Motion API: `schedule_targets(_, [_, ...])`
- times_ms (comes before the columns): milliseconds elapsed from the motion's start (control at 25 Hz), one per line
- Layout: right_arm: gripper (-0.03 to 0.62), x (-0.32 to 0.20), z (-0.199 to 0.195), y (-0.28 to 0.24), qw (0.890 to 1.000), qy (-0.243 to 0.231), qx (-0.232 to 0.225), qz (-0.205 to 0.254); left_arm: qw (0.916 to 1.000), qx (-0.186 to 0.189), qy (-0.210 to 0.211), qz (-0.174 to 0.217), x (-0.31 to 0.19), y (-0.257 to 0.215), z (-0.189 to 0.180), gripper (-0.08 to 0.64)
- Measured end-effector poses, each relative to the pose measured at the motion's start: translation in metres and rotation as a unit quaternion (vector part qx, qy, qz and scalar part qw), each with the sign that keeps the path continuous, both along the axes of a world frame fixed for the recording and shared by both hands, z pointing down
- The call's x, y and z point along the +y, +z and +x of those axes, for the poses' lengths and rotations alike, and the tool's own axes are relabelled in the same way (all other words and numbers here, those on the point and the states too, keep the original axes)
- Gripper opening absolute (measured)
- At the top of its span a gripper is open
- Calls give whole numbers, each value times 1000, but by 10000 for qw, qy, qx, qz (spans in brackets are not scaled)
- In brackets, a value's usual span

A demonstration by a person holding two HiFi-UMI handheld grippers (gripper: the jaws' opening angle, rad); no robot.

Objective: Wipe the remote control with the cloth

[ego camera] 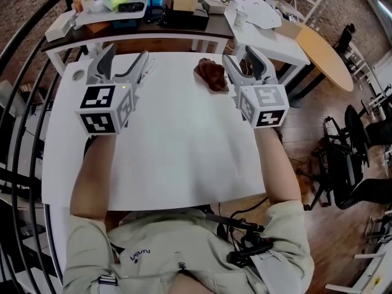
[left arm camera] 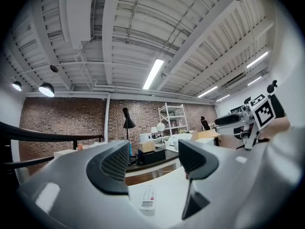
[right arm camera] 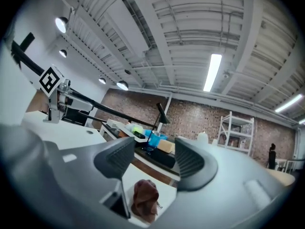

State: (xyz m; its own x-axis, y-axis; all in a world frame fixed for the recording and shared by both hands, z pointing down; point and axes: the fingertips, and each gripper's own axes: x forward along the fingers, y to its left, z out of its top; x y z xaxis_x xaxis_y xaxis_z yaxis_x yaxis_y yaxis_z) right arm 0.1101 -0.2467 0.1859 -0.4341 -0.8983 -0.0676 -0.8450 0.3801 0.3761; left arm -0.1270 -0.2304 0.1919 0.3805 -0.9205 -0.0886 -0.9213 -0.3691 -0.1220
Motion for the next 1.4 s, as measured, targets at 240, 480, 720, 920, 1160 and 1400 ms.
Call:
schedule_targets(240, [306,-56,-1,26,9975,-52,7,-705,9965,27,51,-830,-60,36,-3,357])
schedule_targets(480, [343,-100,-12,72,9868,-118,179,-1608,9845,-172,160,-1735,-109,89,1,373])
schedule_targets(720, [382,-132,-9,120,9695,-133,327,-2425,9634,-272,75,-2666,-139,151,-10,385])
schedule_targets(920, [382,-143,0,155,9530,-78,391,-3003,9473,-462,306,-3154,-154,180,-4,429])
schedule_targets(1160, [382,-144,-1,186,9348,-191,541,-3505,9284,-794,525,-3591,-161,204,10,465])
schedule_targets(1400, [380,-145,-1,197,9282,-197,637,-3660,9102,-1092,418,-3973,-167,229,5,463])
